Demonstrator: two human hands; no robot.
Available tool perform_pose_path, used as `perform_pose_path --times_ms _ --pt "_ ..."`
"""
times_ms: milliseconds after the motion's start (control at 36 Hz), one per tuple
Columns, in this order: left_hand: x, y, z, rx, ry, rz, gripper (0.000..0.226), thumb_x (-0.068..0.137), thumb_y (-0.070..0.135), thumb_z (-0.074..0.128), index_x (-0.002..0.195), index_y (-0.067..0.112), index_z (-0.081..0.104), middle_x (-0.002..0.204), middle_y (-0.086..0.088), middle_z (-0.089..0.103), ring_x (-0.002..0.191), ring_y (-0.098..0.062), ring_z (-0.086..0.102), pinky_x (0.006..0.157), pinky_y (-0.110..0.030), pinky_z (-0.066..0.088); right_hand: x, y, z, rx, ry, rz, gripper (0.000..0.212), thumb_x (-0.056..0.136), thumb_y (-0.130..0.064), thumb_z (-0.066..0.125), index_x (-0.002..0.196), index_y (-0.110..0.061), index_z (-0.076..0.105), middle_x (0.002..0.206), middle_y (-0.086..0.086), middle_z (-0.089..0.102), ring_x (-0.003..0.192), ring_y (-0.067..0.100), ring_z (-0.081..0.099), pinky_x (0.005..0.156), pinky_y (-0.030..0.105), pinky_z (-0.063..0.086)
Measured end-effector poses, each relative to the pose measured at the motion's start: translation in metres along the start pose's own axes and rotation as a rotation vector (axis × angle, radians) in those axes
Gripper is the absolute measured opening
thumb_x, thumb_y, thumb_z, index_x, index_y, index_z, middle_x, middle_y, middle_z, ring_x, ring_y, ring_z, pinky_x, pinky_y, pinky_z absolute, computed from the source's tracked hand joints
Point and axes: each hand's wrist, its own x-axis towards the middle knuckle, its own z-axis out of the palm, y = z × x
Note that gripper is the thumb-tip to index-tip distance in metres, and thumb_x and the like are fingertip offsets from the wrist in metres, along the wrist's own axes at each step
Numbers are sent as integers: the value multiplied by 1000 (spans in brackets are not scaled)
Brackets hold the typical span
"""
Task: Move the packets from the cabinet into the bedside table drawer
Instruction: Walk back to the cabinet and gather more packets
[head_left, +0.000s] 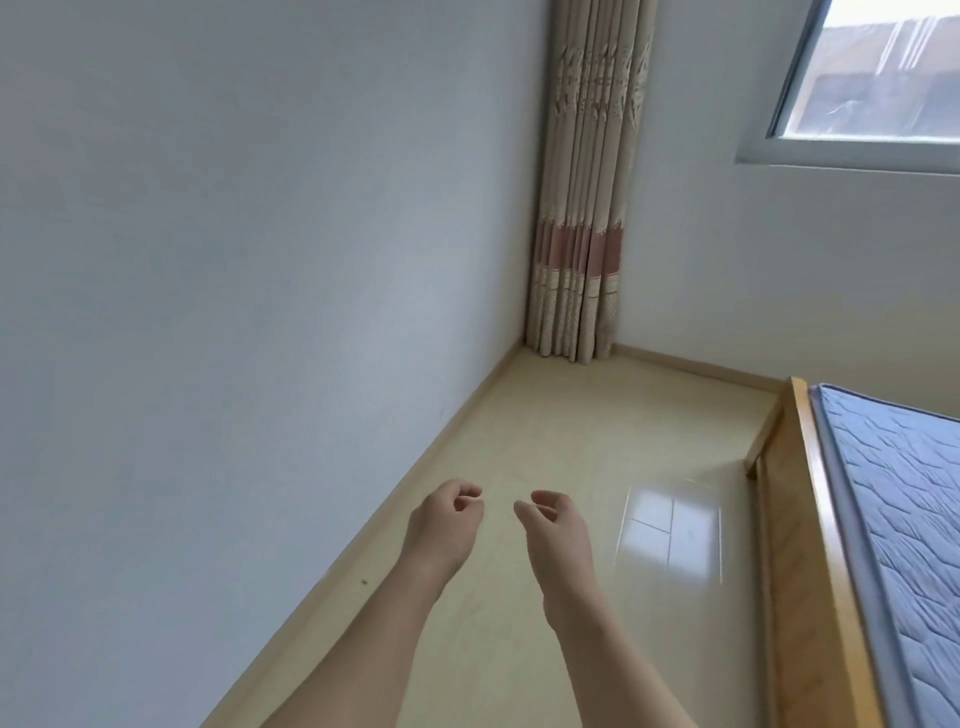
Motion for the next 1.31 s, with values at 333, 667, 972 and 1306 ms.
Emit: perform_pose_path --times_ms 333,667,972,1306 --pt "254 64 83 -104 -124 29 15 93 18 48 104 22 58 92 1 58 94 -18 57 73 -26 41 246 -46 -16 10 156 72 31 92 -19 53 122 -14 50 111 0 51 96 14 49 79 26 36" --pt "511 190 170 -52 -286 103 11 93 19 49 95 26 57 94 1 58 92 -19 58 73 -27 41 497 -133 -54 81 305 120 31 92 -19 54 122 -13 51 109 1 54 100 18 53 80 27 37" --pt "676 310 354 -28 -460 154 14 93 18 50 90 29 57 88 2 58 88 -17 56 71 -26 40 715 -178 -192 142 461 133 24 91 -19 54 114 -14 52 104 1 55 91 16 52 74 25 36" --pt "846 441 510 -90 -494 154 11 96 10 48 98 16 56 88 1 54 84 -16 54 55 -19 36 931 -237 -324 151 504 115 16 92 -20 55 107 -19 50 101 -2 54 97 18 54 79 27 38"
